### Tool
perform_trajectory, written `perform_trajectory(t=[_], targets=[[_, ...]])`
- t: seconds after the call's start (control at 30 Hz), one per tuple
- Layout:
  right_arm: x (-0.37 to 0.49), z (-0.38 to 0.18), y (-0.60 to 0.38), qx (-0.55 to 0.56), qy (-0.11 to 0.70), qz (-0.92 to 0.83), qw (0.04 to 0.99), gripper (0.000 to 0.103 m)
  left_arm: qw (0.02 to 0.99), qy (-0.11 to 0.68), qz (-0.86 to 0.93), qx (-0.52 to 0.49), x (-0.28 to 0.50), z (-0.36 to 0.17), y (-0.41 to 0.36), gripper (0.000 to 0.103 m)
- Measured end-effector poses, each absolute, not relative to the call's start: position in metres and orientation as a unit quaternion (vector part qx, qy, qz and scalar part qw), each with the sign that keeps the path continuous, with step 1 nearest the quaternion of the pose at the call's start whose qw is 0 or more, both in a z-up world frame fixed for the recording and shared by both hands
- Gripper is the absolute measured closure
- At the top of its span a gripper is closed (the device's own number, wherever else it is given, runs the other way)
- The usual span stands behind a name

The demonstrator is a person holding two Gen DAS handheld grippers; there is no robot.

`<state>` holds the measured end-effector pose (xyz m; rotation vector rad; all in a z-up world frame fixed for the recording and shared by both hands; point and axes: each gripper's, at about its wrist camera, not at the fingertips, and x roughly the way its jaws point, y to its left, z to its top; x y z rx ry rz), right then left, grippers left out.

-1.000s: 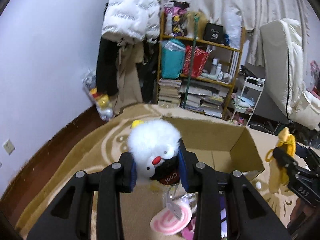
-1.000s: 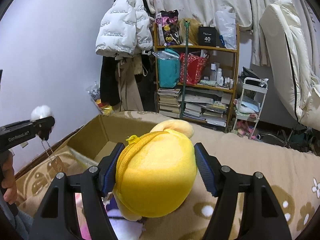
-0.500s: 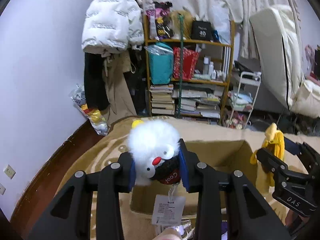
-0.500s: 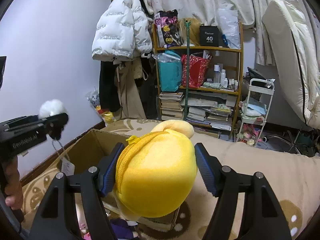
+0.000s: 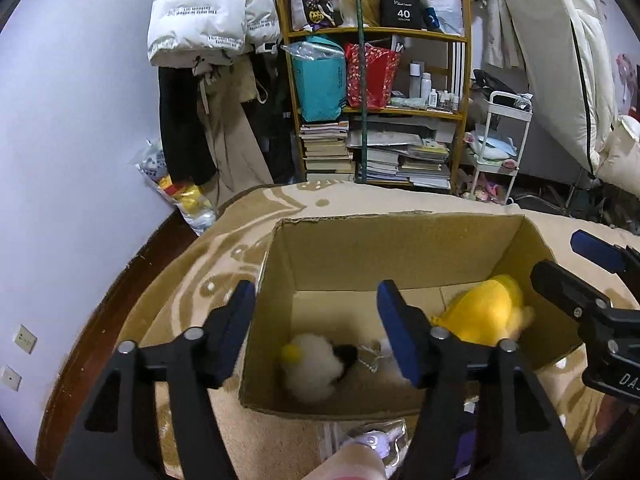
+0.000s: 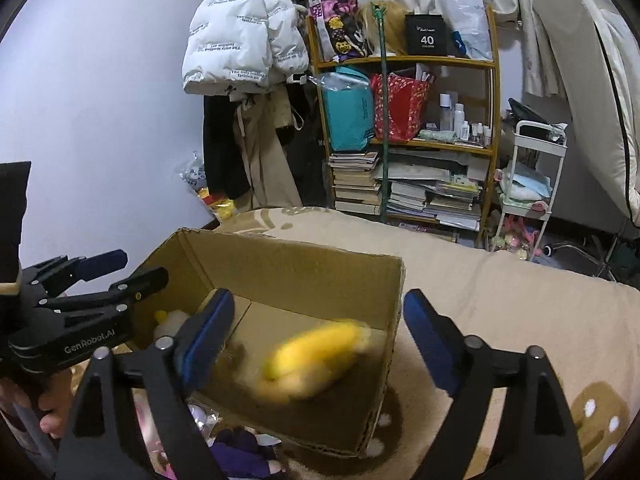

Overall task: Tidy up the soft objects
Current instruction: 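Carry white plush over box and open left while right drops yellow plush inside, then withdraw both open tools from the box toward the remaining toys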

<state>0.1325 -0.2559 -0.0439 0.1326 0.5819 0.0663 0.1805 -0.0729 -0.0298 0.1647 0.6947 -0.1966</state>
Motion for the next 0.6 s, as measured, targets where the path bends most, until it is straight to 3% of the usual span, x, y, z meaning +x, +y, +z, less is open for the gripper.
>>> perform_trajectory(t=[0.27, 0.6], targets=[[0.118, -0.033, -0.258, 0.076, 0.275, 0.018, 0.958, 0.0, 0.939, 0.323, -0.087, 0.082, 0.168, -0.016, -0.063, 0.012], [0.082, -0.012, -0.254, 0.07, 0.256, 0.003, 0.964, 0.0, 0.948, 0.302, -0.074, 0.074, 0.13, 0.006, -0.041, 0.008]])
